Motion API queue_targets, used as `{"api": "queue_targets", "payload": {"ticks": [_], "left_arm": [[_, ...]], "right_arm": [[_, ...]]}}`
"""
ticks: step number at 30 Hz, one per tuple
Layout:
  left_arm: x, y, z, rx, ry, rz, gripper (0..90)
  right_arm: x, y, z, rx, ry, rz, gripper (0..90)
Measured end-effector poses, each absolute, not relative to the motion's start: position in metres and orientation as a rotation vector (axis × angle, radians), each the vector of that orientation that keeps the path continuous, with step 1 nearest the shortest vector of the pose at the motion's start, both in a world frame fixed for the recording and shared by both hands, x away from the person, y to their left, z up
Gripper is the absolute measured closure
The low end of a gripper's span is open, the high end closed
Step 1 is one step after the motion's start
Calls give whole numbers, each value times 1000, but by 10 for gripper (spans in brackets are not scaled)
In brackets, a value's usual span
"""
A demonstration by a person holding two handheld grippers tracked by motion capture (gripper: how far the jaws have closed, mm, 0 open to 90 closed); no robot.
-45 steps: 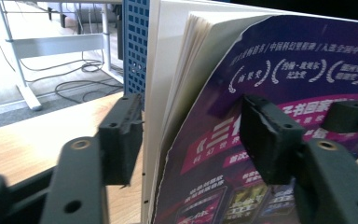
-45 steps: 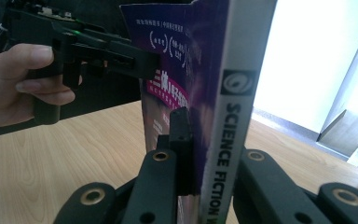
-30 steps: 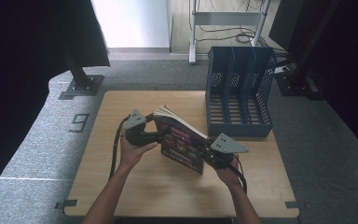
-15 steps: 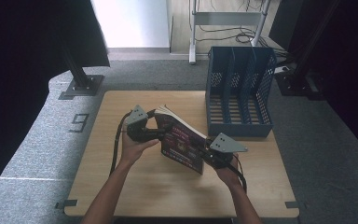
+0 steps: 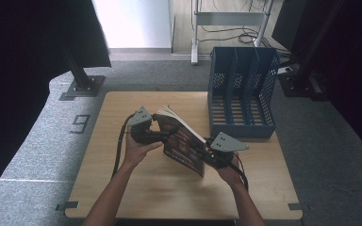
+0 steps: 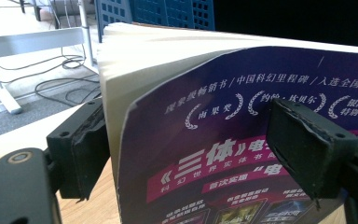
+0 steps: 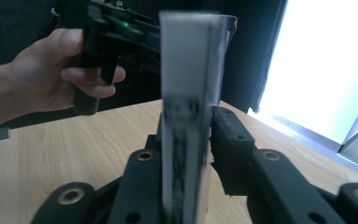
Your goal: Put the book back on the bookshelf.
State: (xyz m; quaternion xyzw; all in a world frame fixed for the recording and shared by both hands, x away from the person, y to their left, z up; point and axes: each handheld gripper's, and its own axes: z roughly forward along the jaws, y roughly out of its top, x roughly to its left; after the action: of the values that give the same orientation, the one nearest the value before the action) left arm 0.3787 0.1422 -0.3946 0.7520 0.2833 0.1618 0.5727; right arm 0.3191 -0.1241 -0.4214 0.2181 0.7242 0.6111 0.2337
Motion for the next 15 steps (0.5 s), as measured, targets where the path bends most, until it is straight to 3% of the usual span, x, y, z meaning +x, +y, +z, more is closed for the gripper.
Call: {"api": "queue_targets", "payload": {"ticks": [11,15], "left_arm": [[376,148,-395,1754,679,373,171],[375,147,-397,1751,683,377,177]], "right_arm": [[329,-108,-414,639,1998,1625,734],[333,-110,-416,707,1999,1614,803]]}}
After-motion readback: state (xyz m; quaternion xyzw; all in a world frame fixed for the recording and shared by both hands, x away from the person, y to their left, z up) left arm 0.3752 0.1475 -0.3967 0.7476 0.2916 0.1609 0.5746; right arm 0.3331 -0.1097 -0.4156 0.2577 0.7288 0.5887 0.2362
